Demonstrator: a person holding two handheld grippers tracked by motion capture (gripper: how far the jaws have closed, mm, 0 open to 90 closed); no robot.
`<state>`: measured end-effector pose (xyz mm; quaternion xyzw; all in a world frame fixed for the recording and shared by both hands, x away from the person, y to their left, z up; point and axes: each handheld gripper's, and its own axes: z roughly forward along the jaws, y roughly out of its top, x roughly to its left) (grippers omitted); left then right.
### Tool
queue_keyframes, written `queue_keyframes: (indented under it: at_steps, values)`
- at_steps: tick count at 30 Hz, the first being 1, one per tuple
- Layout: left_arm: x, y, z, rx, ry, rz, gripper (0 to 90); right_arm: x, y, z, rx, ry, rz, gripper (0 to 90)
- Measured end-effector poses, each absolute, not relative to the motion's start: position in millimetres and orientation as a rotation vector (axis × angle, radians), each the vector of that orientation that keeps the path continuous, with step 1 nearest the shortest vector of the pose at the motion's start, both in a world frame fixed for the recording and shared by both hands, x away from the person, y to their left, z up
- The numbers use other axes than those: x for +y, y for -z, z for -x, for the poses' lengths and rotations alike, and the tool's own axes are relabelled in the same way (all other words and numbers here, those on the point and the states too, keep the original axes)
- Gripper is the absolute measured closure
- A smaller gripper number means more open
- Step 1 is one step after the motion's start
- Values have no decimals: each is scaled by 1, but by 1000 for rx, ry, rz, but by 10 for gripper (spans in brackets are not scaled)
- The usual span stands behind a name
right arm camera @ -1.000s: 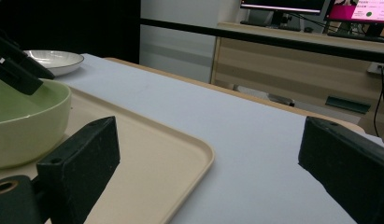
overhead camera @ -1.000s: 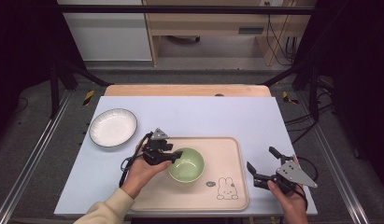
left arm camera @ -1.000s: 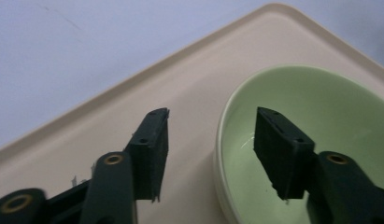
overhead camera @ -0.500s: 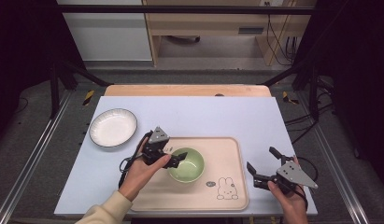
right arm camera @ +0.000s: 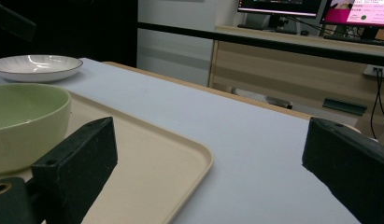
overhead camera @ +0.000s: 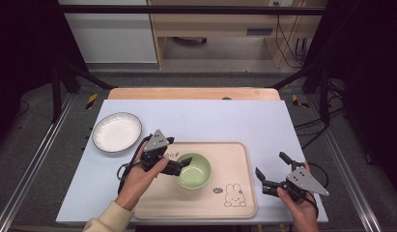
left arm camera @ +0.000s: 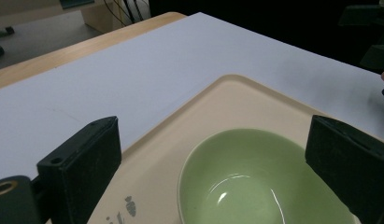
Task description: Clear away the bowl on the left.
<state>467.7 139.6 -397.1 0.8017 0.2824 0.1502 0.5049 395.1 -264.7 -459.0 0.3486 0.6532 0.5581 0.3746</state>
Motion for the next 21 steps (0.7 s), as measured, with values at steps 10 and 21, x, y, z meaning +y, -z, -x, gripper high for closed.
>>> queue_keyframes:
  at_steps: [10,21]
  values:
    - [154,386,-461,649,-387,-1886,36,-265,459,-395,1673,-1427,-894,35]
    - [169,376,-456,605,-417,-1870,36,-264,459,-394,1673,-1423,-890,35]
